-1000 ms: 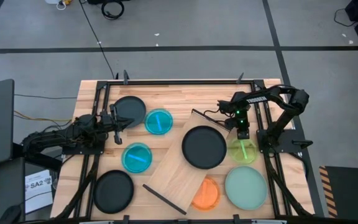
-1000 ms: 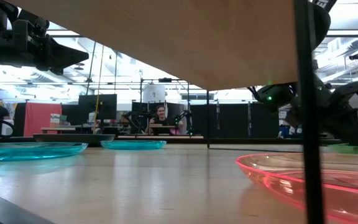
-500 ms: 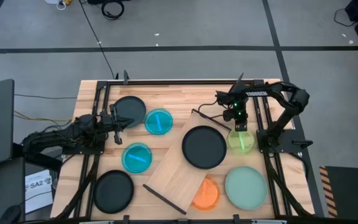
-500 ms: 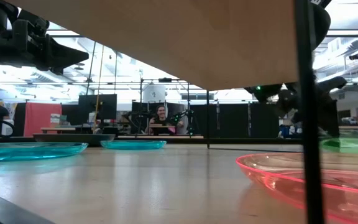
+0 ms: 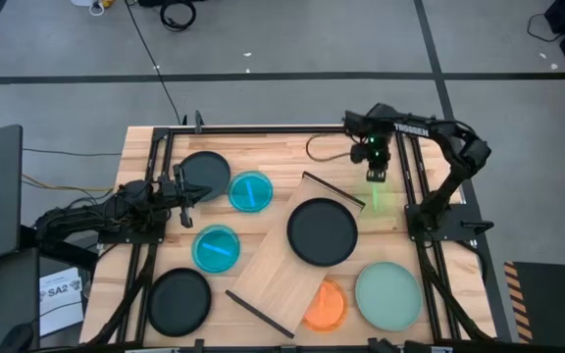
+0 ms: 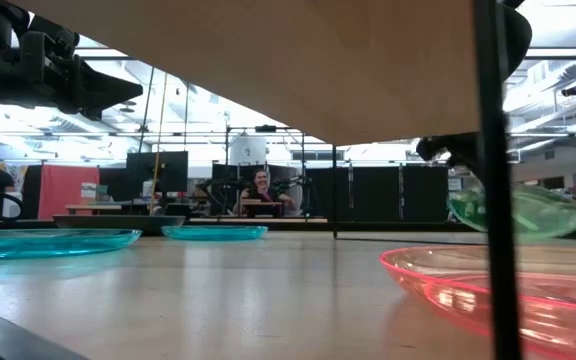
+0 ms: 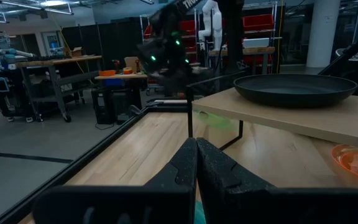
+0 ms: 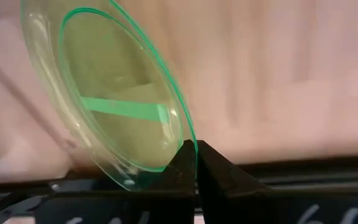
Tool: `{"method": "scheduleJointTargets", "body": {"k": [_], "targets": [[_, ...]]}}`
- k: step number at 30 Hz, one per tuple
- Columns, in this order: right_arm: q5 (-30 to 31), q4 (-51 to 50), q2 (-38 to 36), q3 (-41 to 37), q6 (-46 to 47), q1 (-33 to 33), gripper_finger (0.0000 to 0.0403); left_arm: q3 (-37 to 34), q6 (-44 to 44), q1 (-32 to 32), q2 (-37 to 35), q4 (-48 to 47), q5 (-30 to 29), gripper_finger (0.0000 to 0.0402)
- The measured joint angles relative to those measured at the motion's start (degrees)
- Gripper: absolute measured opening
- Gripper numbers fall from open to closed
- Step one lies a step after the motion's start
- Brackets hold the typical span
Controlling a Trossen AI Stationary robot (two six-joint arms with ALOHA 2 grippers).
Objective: Place and stack plates onto a shelf
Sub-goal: Put the green plate on the shelf
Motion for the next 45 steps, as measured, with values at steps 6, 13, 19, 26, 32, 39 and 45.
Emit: {"method": "scheduleJointTargets", "body": {"k": [6,13,19,26,32,39,45], "targets": [[3.3,-1.8,0.0,9.8,0.0,-4.0,0.0007,0.0,0.0,0.0,0.0,0.0,0.0,0.0011],[3.3,-2.0,0.0,22.4,0.2,-7.9,0.0007,0.0,0.0,0.0,0.0,0.0,0.0,0.0011],[3.2,-2.0,0.0,33.2,5.9,-9.5,0.0008,0.0,0.0,0.0,0.0,0.0,0.0,0.0011],[-2.3,-2.1,-0.1,43.5,16.7,-8.7,0.0008,0.0,0.0,0.0,0.0,0.0,0.0,0.0011],[-12.5,-2.1,-0.1,48.7,23.6,-5.1,0.0008,0.0,0.0,0.0,0.0,0.0,0.0,0.0011],[-16.5,-2.1,-0.1,49.4,30.3,3.2,0.0008,0.0,0.0,0.0,0.0,0.0,0.0,0.0011],[-17.4,-2.1,-0.1,49.4,35.4,12.5,0.0008,0.0,0.0,0.0,0.0,0.0,0.0,0.0011]]}}
